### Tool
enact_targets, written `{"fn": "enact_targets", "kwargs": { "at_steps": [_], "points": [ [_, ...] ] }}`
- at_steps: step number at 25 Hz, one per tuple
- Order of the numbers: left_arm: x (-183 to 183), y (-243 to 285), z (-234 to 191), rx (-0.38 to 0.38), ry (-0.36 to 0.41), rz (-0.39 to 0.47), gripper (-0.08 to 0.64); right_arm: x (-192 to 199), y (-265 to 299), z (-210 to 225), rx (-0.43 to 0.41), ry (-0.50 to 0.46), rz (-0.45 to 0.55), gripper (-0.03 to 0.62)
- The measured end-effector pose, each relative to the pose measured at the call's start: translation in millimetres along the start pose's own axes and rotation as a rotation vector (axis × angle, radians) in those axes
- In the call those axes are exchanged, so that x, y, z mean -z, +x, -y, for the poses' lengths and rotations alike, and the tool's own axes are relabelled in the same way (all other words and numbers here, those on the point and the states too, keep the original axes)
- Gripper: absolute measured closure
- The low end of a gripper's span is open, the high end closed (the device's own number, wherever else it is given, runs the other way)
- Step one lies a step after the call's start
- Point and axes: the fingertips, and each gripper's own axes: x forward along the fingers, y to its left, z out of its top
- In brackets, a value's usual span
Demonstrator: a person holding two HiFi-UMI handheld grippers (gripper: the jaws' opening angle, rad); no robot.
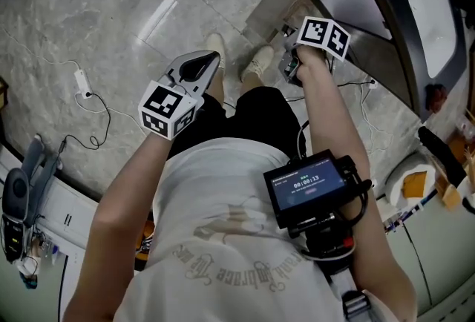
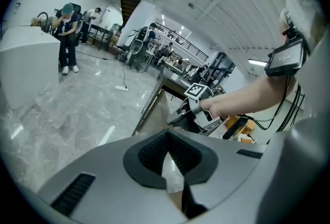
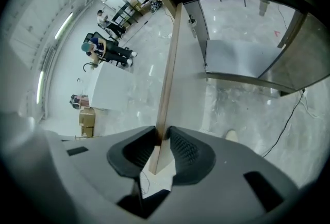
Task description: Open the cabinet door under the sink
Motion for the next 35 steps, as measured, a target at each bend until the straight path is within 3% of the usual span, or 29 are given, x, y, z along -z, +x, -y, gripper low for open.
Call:
{"fn": "enact_targets", "kwargs": {
  "at_steps": [10,18,30,33,35],
  "points": [
    [-5,-10,-21,-0.015,-0.014,0.015,0.552,-22,37,-52,-0.077,0.132,0.055,0.486],
    [-1,-19,-37,-0.031,-0.016,0.0,0.552,-31,50,-68,-0.108,0.218,0.112,0.485],
    [-26,-13,-15,0.057,0.071,-0.018,0.552,-25,9,-59,-0.032,0.046,0.164,0.477],
    [-36,-11,-5,0.09,0.109,-0.021,0.552,-24,-24,-52,-0.007,-0.023,0.189,0.546],
    [-44,-9,3,0.126,0.148,-0.029,0.552,-20,-50,-44,0.024,-0.079,0.207,0.552]
  ]
}}
